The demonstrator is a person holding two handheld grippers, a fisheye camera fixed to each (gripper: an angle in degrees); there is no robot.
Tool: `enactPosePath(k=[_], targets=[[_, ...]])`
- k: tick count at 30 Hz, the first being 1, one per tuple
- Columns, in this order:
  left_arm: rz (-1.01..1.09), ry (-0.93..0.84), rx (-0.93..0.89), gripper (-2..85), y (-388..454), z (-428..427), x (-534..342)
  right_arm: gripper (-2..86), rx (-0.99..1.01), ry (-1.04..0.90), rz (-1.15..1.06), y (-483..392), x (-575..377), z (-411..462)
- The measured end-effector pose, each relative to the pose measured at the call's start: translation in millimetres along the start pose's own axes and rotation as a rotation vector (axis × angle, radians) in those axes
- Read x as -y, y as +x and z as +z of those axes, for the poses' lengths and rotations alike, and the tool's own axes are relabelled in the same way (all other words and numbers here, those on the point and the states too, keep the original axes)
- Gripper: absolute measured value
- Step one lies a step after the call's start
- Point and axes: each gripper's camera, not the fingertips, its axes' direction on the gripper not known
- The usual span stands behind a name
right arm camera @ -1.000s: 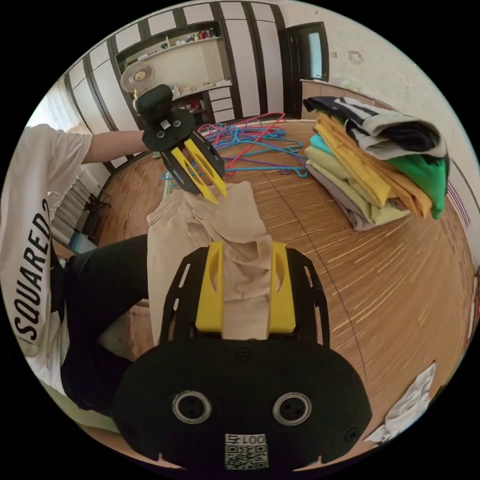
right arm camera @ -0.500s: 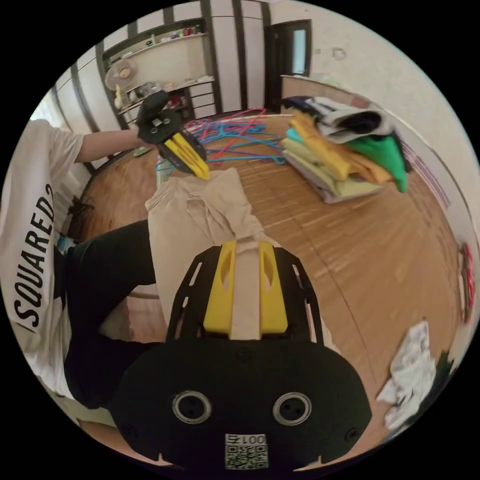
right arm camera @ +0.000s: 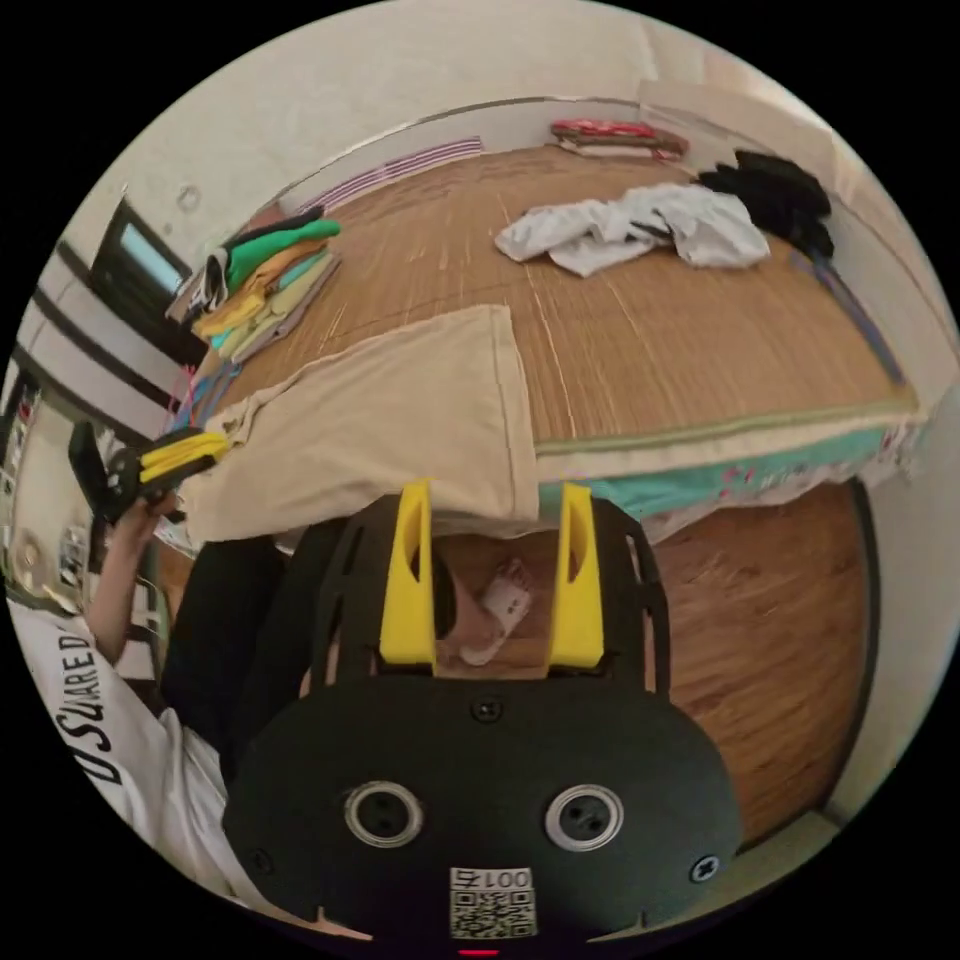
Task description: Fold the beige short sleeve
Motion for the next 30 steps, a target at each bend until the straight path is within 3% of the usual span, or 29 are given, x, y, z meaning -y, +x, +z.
enactPosePath(k=[6, 11, 18, 22, 30], targets=[[-0.072, -0.133, 0.005, -1.0, 36.0, 40.5, 35.5, 16.7, 0.158, 0.113, 0.13, 39.2, -32.3, 17.3], [-0.132, -0.135, -0.015, -1.0, 41.6, 36.9, 47.0, 16.2, 0.13, 0.114, 0.215, 66.1, -52.8, 22.6], [-0.127, -0.067, -0.069, -1.0, 60.5, 36.3, 88.6, 13.5, 0.501, 0.234, 0.384, 110.3, -89.5, 32.6], [-0.058, -0.101, -0.048, -0.9, 85.7, 51.4, 120.6, 8.5, 0.508, 0.264, 0.53, 120.1, -105.6, 30.0], [-0.037, -0.131, -0.05, -1.0, 109.1, 68.7, 144.9, 5.8, 0.546, 0.257, 0.486, 109.3, -102.7, 31.9]])
